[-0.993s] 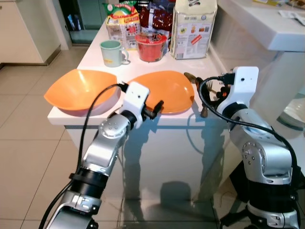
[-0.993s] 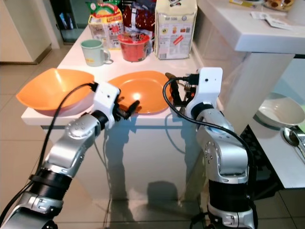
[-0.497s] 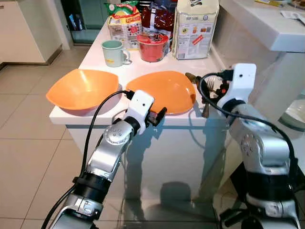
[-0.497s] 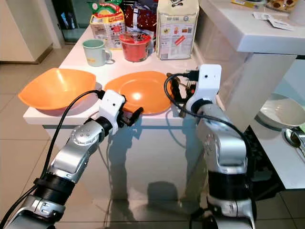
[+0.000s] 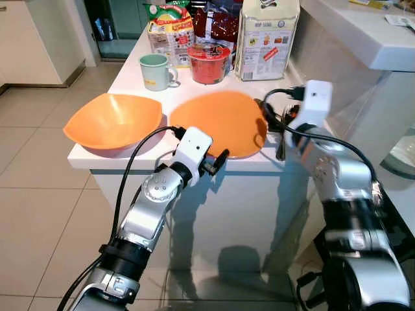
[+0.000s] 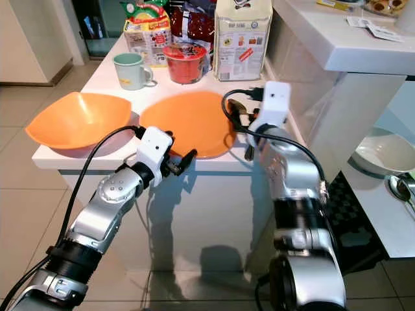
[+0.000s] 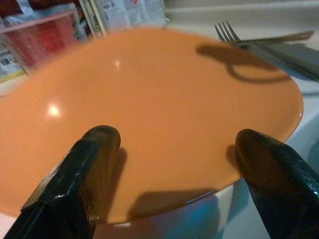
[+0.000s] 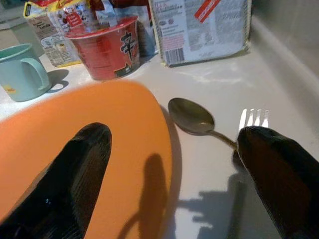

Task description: Setting the table

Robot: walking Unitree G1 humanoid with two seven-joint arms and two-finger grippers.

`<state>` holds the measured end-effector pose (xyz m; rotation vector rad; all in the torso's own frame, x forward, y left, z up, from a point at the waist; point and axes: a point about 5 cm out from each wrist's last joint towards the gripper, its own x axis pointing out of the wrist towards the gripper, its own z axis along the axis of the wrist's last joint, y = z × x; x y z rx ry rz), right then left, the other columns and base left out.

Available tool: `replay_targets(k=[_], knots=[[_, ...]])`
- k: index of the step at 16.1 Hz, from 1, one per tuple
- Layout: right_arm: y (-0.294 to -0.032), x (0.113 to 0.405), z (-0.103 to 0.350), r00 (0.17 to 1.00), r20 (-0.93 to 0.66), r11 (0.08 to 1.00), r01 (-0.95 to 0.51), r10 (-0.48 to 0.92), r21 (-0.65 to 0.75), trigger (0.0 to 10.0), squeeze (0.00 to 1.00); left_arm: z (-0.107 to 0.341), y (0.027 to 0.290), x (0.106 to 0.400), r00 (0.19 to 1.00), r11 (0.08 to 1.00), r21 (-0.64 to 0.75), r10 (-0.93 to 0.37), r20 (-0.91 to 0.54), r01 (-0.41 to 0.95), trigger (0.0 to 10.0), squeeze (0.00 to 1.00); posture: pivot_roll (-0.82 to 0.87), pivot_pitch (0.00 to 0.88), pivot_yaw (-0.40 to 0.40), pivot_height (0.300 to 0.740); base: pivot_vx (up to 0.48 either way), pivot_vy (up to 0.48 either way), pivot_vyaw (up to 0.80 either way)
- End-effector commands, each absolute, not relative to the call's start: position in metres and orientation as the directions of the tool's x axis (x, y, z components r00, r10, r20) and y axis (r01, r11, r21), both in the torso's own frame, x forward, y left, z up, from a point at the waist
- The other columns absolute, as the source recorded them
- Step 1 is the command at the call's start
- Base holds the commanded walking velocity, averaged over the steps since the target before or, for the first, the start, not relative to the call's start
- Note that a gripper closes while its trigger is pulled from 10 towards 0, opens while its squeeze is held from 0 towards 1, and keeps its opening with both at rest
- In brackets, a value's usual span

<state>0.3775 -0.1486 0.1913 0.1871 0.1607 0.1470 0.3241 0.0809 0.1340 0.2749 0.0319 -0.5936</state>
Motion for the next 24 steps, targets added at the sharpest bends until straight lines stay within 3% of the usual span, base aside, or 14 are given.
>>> replay_targets(k=[1, 5, 8, 9, 11, 15, 22, 23, 24], knots=[[-0.155, 0.383, 0.196, 0.981, -0.126, 0.971, -0.12, 0.148, 0.206, 10.0, 0.0, 0.11, 0.083, 0.317, 0.801, 0.764, 0.243, -0.555, -0.225, 0.598, 10.0, 0.0, -0.03, 0.0, -0.013, 0.74, 0.0, 0.0, 0.0], [-0.16, 0.399, 0.202, 0.98, -0.133, 0.972, -0.116, 0.145, 0.205, 10.0, 0.0, 0.109, 0.083, 0.315, 0.793, 0.756, 0.243, -0.563, -0.232, 0.608, 10.0, 0.0, -0.02, 0.0, -0.018, 0.74, 0.0, 0.0, 0.0], [-0.165, 0.409, 0.208, 0.98, -0.105, 0.935, -0.124, 0.168, 0.332, 10.0, 0.0, 0.107, 0.083, 0.314, 0.789, 0.752, 0.243, -0.565, -0.24, 0.612, 10.0, 0.0, -0.02, 0.0, -0.019, 0.74, 0.0, 0.0, 0.0], [-0.166, 0.411, 0.207, 0.976, -0.097, 0.903, -0.137, 0.193, 0.407, 10.0, 1.0, 0.106, 0.082, 0.313, 0.787, 0.751, 0.24, -0.567, -0.242, 0.615, 10.0, 0.0, -0.02, 0.0, -0.019, 0.74, 0.0, 0.0, 0.0], [-0.165, 0.41, 0.202, 0.961, -0.064, 0.796, -0.184, 0.268, 0.577, 10.0, 1.0, 0.105, 0.081, 0.312, 0.785, 0.749, 0.238, -0.57, -0.244, 0.618, 10.0, 0.0, -0.02, 0.0, -0.026, 0.74, 0.0, 0.0, 0.0], [-0.168, 0.403, 0.178, 0.928, -0.054, 0.669, -0.224, 0.368, 0.709, 10.0, 1.0, 0.104, 0.08, 0.311, 0.783, 0.75, 0.231, -0.572, -0.244, 0.619, 10.0, 0.0, -0.02, 0.0, -0.036, 0.74, 0.0, 0.0, 0.0], [-0.16, 0.395, 0.159, 0.86, -0.102, 0.652, -0.297, 0.501, 0.698, 10.0, 1.0, 0.105, 0.074, 0.31, 0.77, 0.74, 0.22, -0.591, -0.24, 0.636, 10.0, 0.0, -0.01, 0.0, -0.036, 0.74, 0.0, 0.0, 0.0], [-0.159, 0.394, 0.158, 0.848, -0.115, 0.651, -0.302, 0.517, 0.696, 10.0, 0.77, 0.105, 0.074, 0.31, 0.77, 0.739, 0.22, -0.592, -0.24, 0.637, 10.0, 0.0, -0.01, 0.0, -0.038, 0.74, 0.0, 0.0, 0.0], [-0.158, 0.392, 0.156, 0.825, -0.121, 0.63, -0.319, 0.553, 0.708, 10.0, 0.0, 0.105, 0.074, 0.31, 0.769, 0.738, 0.22, -0.593, -0.24, 0.638, 10.0, 0.0, -0.01, 0.0, -0.039, 0.74, 0.0, 0.0, 0.0]])
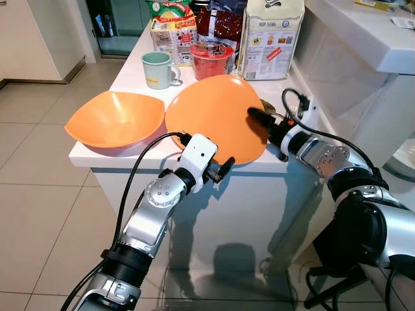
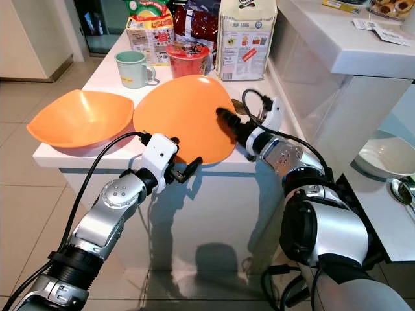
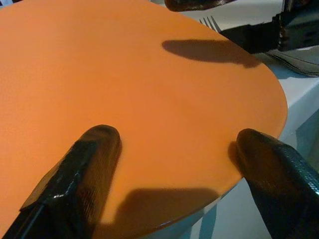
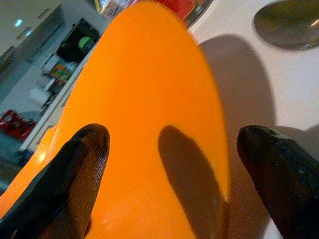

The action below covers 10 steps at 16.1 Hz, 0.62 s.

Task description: Setting the table

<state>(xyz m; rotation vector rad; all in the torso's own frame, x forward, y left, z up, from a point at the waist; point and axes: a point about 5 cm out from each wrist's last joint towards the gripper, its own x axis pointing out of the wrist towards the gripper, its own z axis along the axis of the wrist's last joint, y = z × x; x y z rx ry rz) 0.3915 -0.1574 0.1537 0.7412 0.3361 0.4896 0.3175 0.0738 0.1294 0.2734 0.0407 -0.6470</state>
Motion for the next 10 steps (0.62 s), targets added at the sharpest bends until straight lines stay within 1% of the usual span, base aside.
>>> replay_targets(k=[1, 2, 3, 7, 9, 10], knots=[[-0.158, 0.391, 0.156, 0.818, -0.118, 0.62, -0.323, 0.563, 0.715, 10.0, 0.0, 0.105, 0.074, 0.31, 0.769, 0.738, 0.22, -0.593, -0.24, 0.638, 10.0, 0.0, -0.01, 0.0, -0.039, 0.74, 0.0, 0.0, 0.0], [-0.158, 0.39, 0.155, 0.81, -0.12, 0.609, -0.325, 0.574, 0.723, 0.6, 0.0, 0.104, 0.073, 0.31, 0.768, 0.737, 0.219, -0.594, -0.241, 0.639, 10.0, 0.0, -0.01, 0.0, -0.037, 0.74, 0.0, 0.0, 0.0], [-0.159, 0.389, 0.154, 0.807, -0.123, 0.607, -0.323, 0.577, 0.726, 0.0, 0.0, 0.104, 0.073, 0.31, 0.766, 0.736, 0.219, -0.595, -0.241, 0.641, 10.0, 0.0, -0.01, 0.0, -0.037, 0.74, 0.0, 0.0, 0.0], [-0.168, 0.389, 0.156, 0.826, -0.082, 0.564, -0.305, 0.558, 0.768, 0.0, 0.0, 0.105, 0.072, 0.31, 0.763, 0.731, 0.221, -0.6, -0.241, 0.646, 10.0, 0.0, -0.02, 0.0, -0.032, 0.74, 0.0, 0.0, 0.0], [-0.17, 0.388, 0.157, 0.833, -0.057, 0.532, -0.298, 0.551, 0.793, 0.0, 0.0, 0.105, 0.072, 0.31, 0.762, 0.73, 0.223, -0.601, -0.24, 0.646, 10.0, 0.0, -0.02, 0.0, -0.029, 0.74, 0.0, 0.0, 0.0], [-0.17, 0.388, 0.157, 0.833, -0.055, 0.53, -0.297, 0.55, 0.794, 0.0, 0.0, 0.105, 0.072, 0.311, 0.762, 0.73, 0.223, -0.602, -0.239, 0.646, 10.0, 0.0, -0.02, 0.0, -0.026, 0.74, 0.0, 0.0, 0.0]])
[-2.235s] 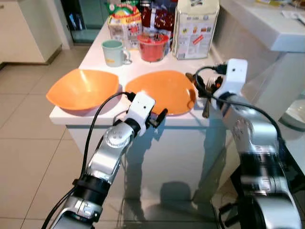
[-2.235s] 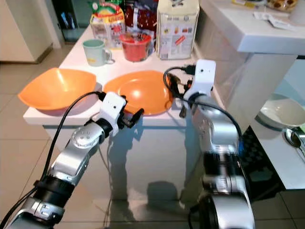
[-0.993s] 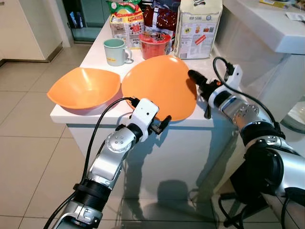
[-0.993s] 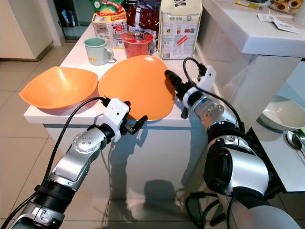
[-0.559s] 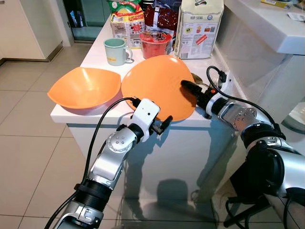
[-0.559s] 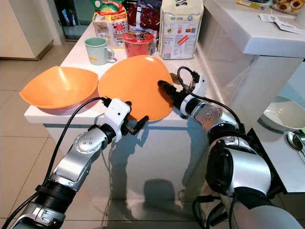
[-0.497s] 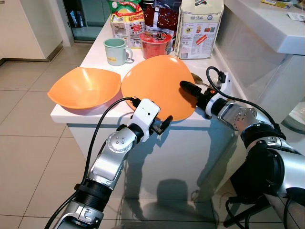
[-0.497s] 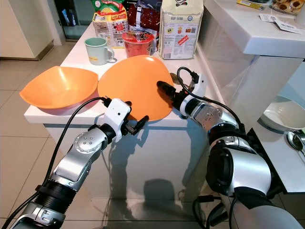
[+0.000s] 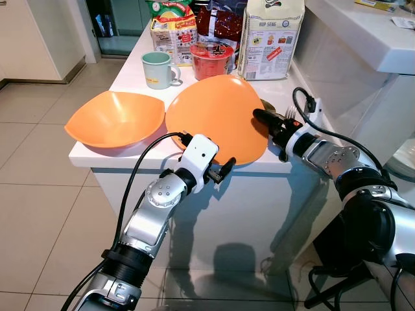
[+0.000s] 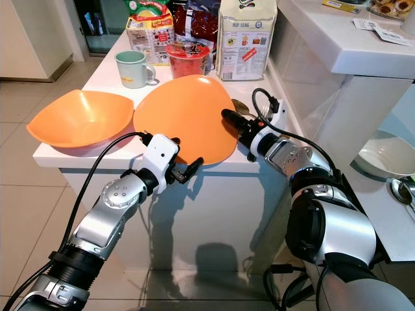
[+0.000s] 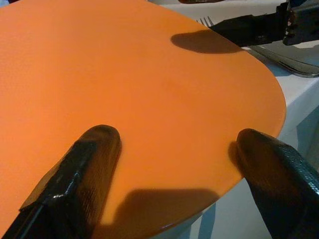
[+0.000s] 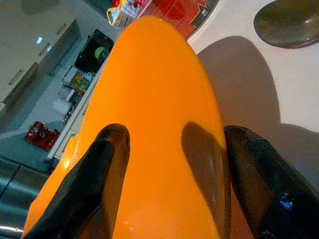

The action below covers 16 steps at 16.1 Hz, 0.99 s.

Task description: Setting the table

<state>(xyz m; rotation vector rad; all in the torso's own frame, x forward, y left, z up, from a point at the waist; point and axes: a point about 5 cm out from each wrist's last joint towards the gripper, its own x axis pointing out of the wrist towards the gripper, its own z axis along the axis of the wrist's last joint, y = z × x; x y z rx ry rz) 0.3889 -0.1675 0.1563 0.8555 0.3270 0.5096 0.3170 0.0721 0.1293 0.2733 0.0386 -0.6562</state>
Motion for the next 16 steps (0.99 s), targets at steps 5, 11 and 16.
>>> replay_targets(k=[5, 11, 16], knots=[[-0.1695, 0.3874, 0.1558, 0.831, -0.043, 0.507, -0.297, 0.554, 0.809, 0.0, 0.0, 0.1059, 0.0711, 0.3115, 0.76, 0.726, 0.227, -0.605, -0.238, 0.649, 10.0, 0.0, -0.01, 0.0, -0.024, 0.74, 0.0, 0.0, 0.0], [-0.1693, 0.3859, 0.1549, 0.821, -0.033, 0.486, -0.305, 0.57, 0.819, 0.0, 0.0, 0.1068, 0.0704, 0.3123, 0.757, 0.722, 0.23, -0.609, -0.236, 0.652, 10.0, 0.0, -0.01, 0.0, -0.023, 0.74, 0.0, 0.0, 0.0], [-0.1734, 0.3862, 0.1559, 0.839, -0.003, 0.464, -0.298, 0.545, 0.834, 0.0, 0.0, 0.1137, 0.0686, 0.3174, 0.764, 0.726, 0.239, -0.611, -0.208, 0.645, 10.0, 0.0, -0.02, 0.0, -0.018, 0.74, 0.0, 0.0, 0.0]])
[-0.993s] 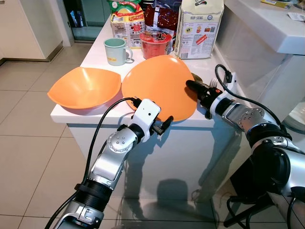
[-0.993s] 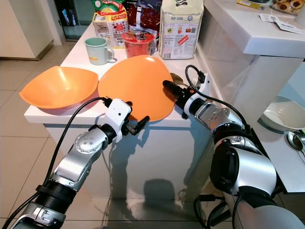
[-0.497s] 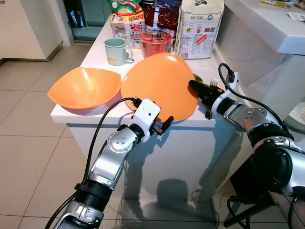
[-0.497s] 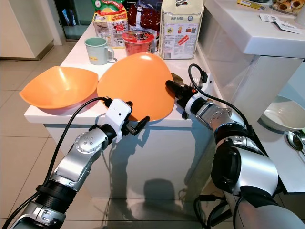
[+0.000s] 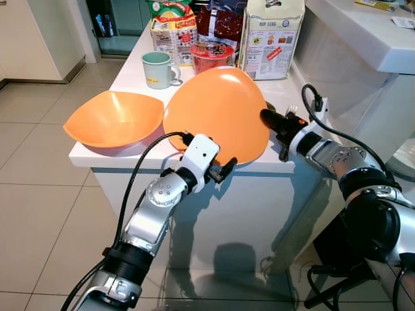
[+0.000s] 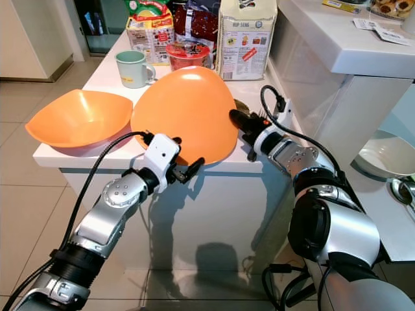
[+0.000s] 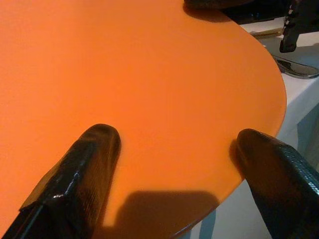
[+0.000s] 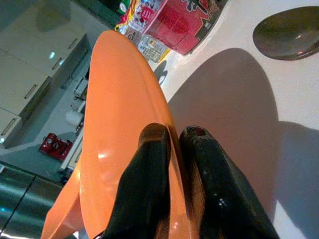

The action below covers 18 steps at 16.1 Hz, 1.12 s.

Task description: Setting the table

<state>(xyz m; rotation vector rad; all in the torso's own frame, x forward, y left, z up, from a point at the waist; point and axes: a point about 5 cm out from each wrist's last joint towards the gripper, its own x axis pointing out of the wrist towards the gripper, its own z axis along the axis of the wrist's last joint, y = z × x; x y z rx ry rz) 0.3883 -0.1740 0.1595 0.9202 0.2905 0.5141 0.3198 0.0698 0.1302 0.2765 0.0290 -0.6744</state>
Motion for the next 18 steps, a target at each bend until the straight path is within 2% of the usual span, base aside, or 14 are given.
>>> replay_targets(k=[1, 7, 13, 15, 18], knots=[[-0.174, 0.386, 0.157, 0.841, 0.0, 0.465, -0.299, 0.541, 0.833, 0.0, 0.0, 0.116, 0.068, 0.319, 0.766, 0.728, 0.239, -0.611, -0.2, 0.643, 10.0, 0.0, -0.02, 0.0, -0.016, 0.74, 0.0, 0.0, 0.0], [-0.182, 0.389, 0.163, 0.871, 0.049, 0.431, -0.291, 0.489, 0.854, 0.0, 0.0, 0.129, 0.066, 0.326, 0.778, 0.74, 0.242, -0.611, -0.147, 0.627, 10.0, 0.0, -0.01, 0.0, -0.014, 0.74, 0.0, 0.0, 0.0], [-0.195, 0.398, 0.194, 0.907, 0.208, 0.396, -0.354, 0.365, 0.847, 0.0, 0.0, 0.202, 0.059, 0.336, 0.774, 0.778, 0.226, -0.62, 0.13, 0.586, 10.0, 0.0, 0.0, 0.0, -0.007, 0.74, 0.0, 0.0, 0.0], [-0.2, 0.399, 0.204, 0.906, 0.306, 0.329, -0.396, 0.294, 0.857, 0.0, 0.0, 0.237, 0.056, 0.332, 0.742, 0.785, 0.238, -0.619, 0.259, 0.572, 10.0, 0.0, -0.01, 0.0, -0.001, 0.74, 0.0, 0.0, 0.0], [-0.202, 0.398, 0.205, 0.905, 0.366, 0.267, -0.416, 0.218, 0.869, 0.0, 0.0, 0.265, 0.055, 0.325, 0.706, 0.777, 0.235, -0.629, 0.324, 0.584, 10.0, 0.0, 0.01, 0.0, 0.004, 0.74, 0.0, 0.0, 0.0]])
